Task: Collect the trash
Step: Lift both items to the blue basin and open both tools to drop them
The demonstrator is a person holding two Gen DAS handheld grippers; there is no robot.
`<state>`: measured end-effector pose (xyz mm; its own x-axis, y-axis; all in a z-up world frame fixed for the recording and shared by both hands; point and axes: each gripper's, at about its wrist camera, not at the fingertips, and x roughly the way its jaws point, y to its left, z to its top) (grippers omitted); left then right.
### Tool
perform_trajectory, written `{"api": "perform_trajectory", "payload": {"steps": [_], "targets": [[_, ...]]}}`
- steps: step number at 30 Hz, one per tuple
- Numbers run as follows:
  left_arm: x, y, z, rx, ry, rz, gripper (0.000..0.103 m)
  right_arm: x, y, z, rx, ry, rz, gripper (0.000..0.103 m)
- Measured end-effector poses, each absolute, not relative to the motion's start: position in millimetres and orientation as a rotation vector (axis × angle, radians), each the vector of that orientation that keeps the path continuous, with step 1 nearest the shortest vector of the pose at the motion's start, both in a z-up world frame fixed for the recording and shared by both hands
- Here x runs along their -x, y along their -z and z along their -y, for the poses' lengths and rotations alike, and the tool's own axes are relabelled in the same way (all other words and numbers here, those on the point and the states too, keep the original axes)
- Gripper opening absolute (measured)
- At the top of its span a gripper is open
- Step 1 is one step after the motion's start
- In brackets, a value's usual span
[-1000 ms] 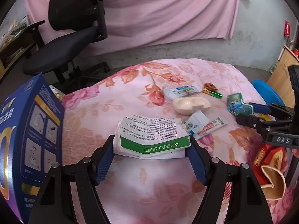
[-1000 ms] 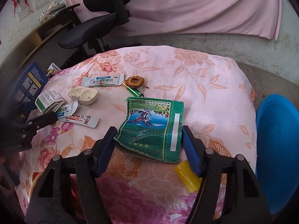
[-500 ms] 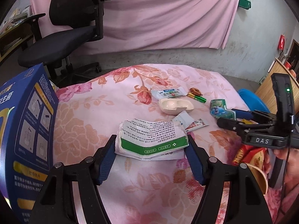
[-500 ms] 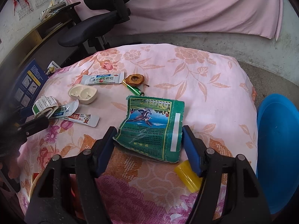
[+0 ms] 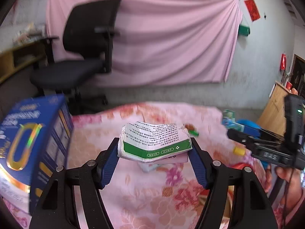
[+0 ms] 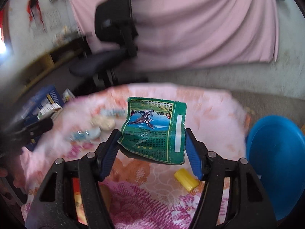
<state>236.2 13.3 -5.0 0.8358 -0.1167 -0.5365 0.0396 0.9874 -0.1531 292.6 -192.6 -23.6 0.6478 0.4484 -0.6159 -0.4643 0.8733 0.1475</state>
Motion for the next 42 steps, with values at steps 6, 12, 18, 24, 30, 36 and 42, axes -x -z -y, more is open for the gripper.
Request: {"api": "perform_trajectory", "payload": {"steps": [6, 12, 18, 24, 30, 36, 42], "targets": [[-209.7, -21.1, 14.9, 0.094, 0.081, -0.375, 0.064, -246.3, -11.9, 213.5, 0.021, -0.461, -0.388, 0.088], [-189.3, -56.1, 55.5, 0.022, 0.132, -0.189, 0.064, -212.6, -41.1, 234.0, 0.059, -0.369, -0.167, 0.088], [-189.5, -86.4, 103.2, -0.018, 0.191, -0.098, 0.065, -193.8, -63.3, 275.2, 0.030, -0.274, -0.047, 0.088], [-207.2, -99.5, 165.8, -0.021, 0.281, -0.107, 0.065, -192.3, -69.4, 327.8, -0.046, -0.168, -0.029, 0.088], [-234.1, -97.4, 223.7, -0.060, 0.374, -0.138, 0.065, -194.2, -62.9, 370.4, -0.067, -0.072, -0.063, 0.088], [-271.0, -80.2, 259.9, -0.029, 0.439, -0.272, 0.065, -202.2, -50.3, 405.7, -0.117, -0.009, -0.144, 0.088], [-315.5, -70.6, 281.7, 0.038, 0.468, -0.465, 0.065, -214.7, -30.4, 429.7, -0.188, 0.021, -0.244, 0.088]]}}
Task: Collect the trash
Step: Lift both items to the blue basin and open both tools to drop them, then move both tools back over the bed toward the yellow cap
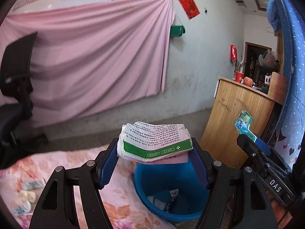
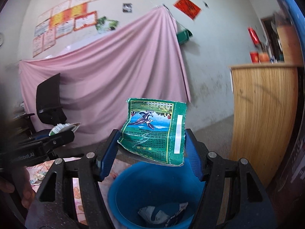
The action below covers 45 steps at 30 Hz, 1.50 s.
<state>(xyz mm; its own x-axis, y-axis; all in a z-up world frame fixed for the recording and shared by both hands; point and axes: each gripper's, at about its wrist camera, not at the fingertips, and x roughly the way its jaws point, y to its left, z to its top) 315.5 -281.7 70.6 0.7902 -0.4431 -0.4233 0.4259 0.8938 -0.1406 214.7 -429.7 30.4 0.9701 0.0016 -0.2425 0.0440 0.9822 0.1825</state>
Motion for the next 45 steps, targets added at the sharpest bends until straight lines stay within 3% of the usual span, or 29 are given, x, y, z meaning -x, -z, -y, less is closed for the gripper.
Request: {"api": "perform_trajectory", "payload": {"steps": [19, 26, 32, 36, 43, 44, 45], "targets": [[-358.2, -35.0, 304.0, 0.078, 0.479, -0.779, 0.068, -258.6, 18.0, 463.3, -0.352, 0.012, -0.505, 0.091], [-359.3, -29.4, 298.1, 0.071, 0.464, -0.807, 0.069, -266.0, 29.5, 467.9, -0.396, 0.018, -0.559, 0.092], [-357.1, -30.7, 292.4, 0.074, 0.475, -0.805, 0.069, -265.2, 29.0, 469.0, -0.398, 0.024, -0.560, 0.099], [-353.8, -34.4, 288.8, 0.084, 0.484, -0.776, 0.077, -265.5, 27.8, 469.9, -0.392, 0.028, -0.556, 0.103], [-343.4, -42.6, 276.4, 0.088, 0.473, -0.701, 0.078, -259.3, 20.7, 467.4, -0.377, 0.033, -0.516, 0.103], [-340.5, -44.4, 273.0, 0.090, 0.473, -0.686, 0.080, -257.6, 18.2, 466.4, -0.371, 0.032, -0.504, 0.103], [-337.8, -46.3, 270.5, 0.091, 0.468, -0.668, 0.091, -256.4, 16.4, 465.7, -0.367, 0.031, -0.495, 0.103]]}}
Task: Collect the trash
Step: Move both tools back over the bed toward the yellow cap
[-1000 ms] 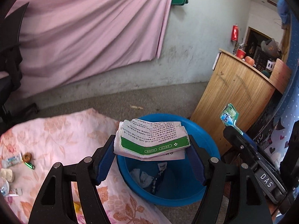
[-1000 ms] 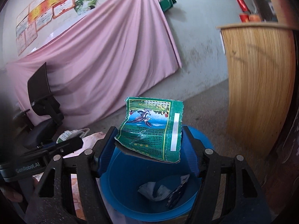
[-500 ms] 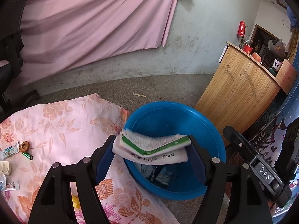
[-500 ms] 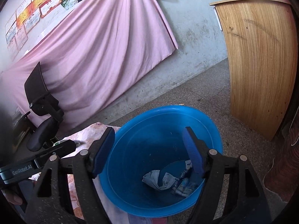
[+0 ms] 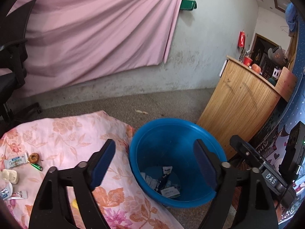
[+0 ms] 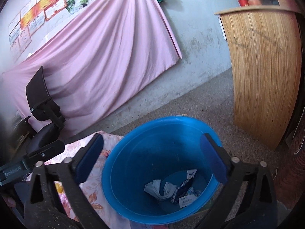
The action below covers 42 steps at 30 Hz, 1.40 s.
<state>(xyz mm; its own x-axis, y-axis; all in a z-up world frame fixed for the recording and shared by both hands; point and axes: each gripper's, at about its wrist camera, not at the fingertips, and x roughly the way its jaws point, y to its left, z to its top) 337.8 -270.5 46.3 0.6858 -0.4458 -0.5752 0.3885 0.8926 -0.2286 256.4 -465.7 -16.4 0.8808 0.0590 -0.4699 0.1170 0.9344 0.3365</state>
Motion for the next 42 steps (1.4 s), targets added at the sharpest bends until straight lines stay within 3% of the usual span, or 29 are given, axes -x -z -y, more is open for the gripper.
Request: {"api": "perform_trajectory", "payload": {"steps": [1, 2, 16, 32, 42], "targets": [[-332.6, -49.6, 265.4, 0.092, 0.452, -0.634, 0.099, -254.6, 12.9, 464.2, -0.359, 0.027, -0.481, 0.103], [-328.4, -52.2, 261.3, 0.095, 0.438, -0.601, 0.101, -252.6, 8.9, 461.9, -0.348, 0.022, -0.468, 0.103], [-251.4, -86.5, 172.0, 0.104, 0.302, -0.289, 0.101, -209.4, -49.1, 396.5, -0.223, -0.121, -0.167, 0.103], [-184.6, -93.4, 53.9, 0.123, 0.053, -0.194, 0.101, -185.1, -75.2, 293.8, -0.151, -0.313, 0.035, 0.103], [-165.7, -46.7, 4.8, 0.109, -0.066, -0.252, 0.101, -201.9, -55.3, 247.1, -0.070, -0.399, -0.056, 0.103]]}}
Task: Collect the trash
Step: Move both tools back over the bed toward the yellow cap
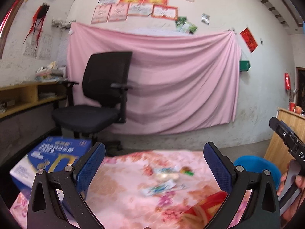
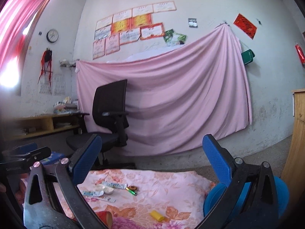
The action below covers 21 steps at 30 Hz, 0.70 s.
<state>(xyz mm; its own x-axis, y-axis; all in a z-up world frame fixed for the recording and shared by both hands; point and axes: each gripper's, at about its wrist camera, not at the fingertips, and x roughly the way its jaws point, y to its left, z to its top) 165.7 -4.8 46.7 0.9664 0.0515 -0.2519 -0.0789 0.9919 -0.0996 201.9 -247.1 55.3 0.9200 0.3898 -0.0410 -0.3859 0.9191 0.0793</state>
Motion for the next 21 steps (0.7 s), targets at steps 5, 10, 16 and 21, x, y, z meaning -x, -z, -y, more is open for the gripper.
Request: {"api": "perform_trajectory", "payload": {"steps": [5, 10, 16, 21], "targets": [[-177.8, -25.7, -5.3, 0.124, -0.052, -0.358, 0.101, -220.4, -34.0, 225.1, 0.017, -0.395, -0.209, 0.103], [-201.3, -13.1, -9.1, 0.138, -0.039, -0.484, 0.101, -242.6, -14.8, 212.8, 0.076, -0.356, -0.370, 0.103], [-230.2, 4.3, -13.6, 0.167, 0.008, -0.631, 0.101, -271.0, 6.4, 216.4, 0.060, -0.344, -0.575, 0.103], [-245.9, 12.8, -3.5, 0.051, 0.022, -0.716, 0.100, -288.6, 27.0, 218.4, 0.045, -0.384, -0.752, 0.103]]}}
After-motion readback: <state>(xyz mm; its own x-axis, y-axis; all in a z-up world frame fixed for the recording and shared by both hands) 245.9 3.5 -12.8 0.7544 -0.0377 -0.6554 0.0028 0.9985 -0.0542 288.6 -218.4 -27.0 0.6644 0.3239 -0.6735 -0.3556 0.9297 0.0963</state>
